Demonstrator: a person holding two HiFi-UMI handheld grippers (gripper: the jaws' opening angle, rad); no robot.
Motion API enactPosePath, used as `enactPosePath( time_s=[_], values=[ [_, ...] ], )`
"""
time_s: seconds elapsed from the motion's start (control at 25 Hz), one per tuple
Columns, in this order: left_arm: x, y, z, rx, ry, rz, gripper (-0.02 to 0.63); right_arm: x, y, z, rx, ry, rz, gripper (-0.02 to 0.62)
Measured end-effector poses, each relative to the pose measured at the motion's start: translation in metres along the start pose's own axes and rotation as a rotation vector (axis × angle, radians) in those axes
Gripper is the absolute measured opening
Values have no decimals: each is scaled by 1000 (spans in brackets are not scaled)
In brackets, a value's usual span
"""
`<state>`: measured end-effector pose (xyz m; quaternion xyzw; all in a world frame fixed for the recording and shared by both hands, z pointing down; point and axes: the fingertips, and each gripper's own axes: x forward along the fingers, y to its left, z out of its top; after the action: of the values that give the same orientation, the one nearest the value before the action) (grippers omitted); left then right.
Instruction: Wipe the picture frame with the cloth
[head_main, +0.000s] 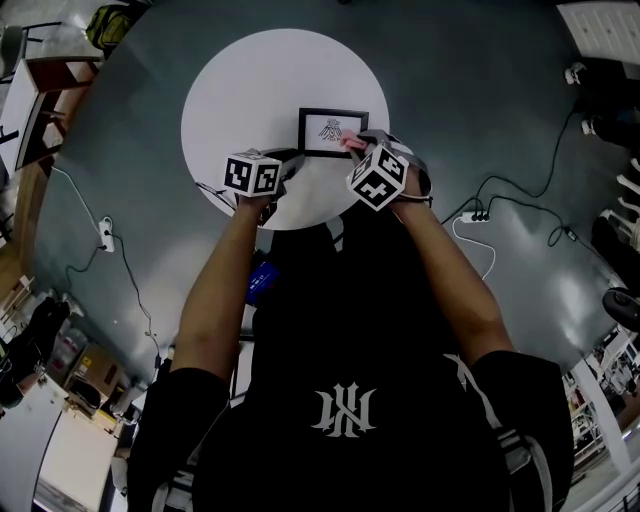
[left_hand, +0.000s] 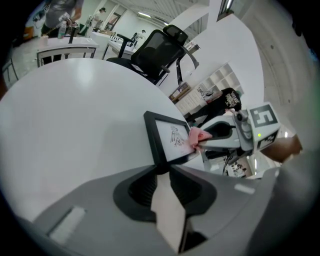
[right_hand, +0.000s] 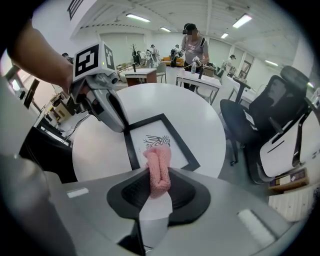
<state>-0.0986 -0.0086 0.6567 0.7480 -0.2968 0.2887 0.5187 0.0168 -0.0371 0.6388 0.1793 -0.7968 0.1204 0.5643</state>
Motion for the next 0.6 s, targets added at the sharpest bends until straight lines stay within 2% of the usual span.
enactPosePath(
  time_s=[0.16, 0.28, 0.4, 0.48, 0.52, 0.6],
  values=[
    [0, 1, 0, -5, -10, 1, 80, -3, -15, -21, 71, 25, -30, 84],
    [1, -1, 1, -12, -12, -14, 78, -10, -22, -23, 205, -26, -25, 83],
    [-4, -7, 9, -36, -33, -61, 104, -20, -11, 10, 433, -200, 86, 83],
    [-11, -2, 23, -58, -83, -59, 103, -17, 3, 27, 573, -265, 179, 83],
    [-14, 3, 30, -62, -101, -41, 103, -13, 10, 33, 599, -269, 204, 83],
    [-14, 14, 43, -51, -102, -13, 100, -4, 24, 44, 588, -263, 219, 83]
  ],
)
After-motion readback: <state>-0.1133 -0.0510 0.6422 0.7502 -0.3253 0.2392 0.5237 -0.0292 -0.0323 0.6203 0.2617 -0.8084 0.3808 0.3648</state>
